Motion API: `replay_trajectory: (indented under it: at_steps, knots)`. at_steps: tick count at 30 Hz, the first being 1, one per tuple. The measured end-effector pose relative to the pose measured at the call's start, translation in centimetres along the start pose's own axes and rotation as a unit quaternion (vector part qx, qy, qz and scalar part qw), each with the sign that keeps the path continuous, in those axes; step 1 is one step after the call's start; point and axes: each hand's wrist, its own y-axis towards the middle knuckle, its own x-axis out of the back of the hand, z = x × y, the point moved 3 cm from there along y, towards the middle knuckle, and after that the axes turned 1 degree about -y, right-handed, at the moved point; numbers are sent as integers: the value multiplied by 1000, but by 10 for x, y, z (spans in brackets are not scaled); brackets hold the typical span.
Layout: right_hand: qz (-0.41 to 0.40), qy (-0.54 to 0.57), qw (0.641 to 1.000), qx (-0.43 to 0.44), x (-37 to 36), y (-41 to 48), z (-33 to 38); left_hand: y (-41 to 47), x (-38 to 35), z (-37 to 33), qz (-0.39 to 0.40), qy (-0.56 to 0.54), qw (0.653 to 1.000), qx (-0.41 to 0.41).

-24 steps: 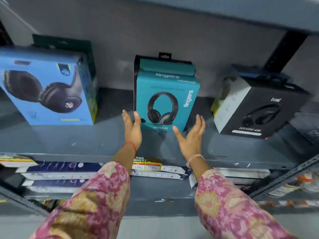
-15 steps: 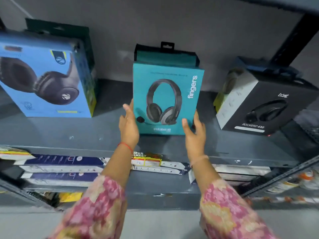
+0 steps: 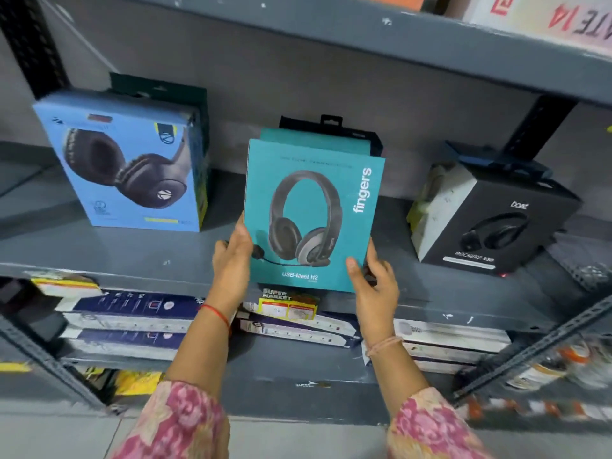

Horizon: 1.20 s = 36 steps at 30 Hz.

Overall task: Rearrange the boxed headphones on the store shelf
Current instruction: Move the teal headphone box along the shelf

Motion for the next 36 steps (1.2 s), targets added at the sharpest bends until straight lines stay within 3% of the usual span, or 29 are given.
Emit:
replay_trajectory:
  at_steps: [5, 12, 20, 24, 30, 34, 36]
  knots:
    - [91, 8, 996, 1, -47, -17, -5, -28, 67, 8, -18, 114, 988, -98]
    - [215, -10, 976, 13, -186, -60, 4, -32, 218, 26, -124, 137, 978, -97]
    - [265, -30, 964, 19, -357, -96, 14, 14, 361, 33, -261, 97, 958, -68]
    - [218, -73, 973, 20, -412, -94, 13, 41, 387, 30, -282, 105, 952, -54]
    - [169, -108, 980, -3, -431, -85, 9, 62, 397, 32, -292, 118, 948, -44]
    - [187, -70, 979, -40, -429, -86, 12, 59, 398, 36, -277, 115, 953, -45]
    - [217, -69, 973, -26, -418, -91, 12, 47, 385, 35, -324, 164, 930, -61]
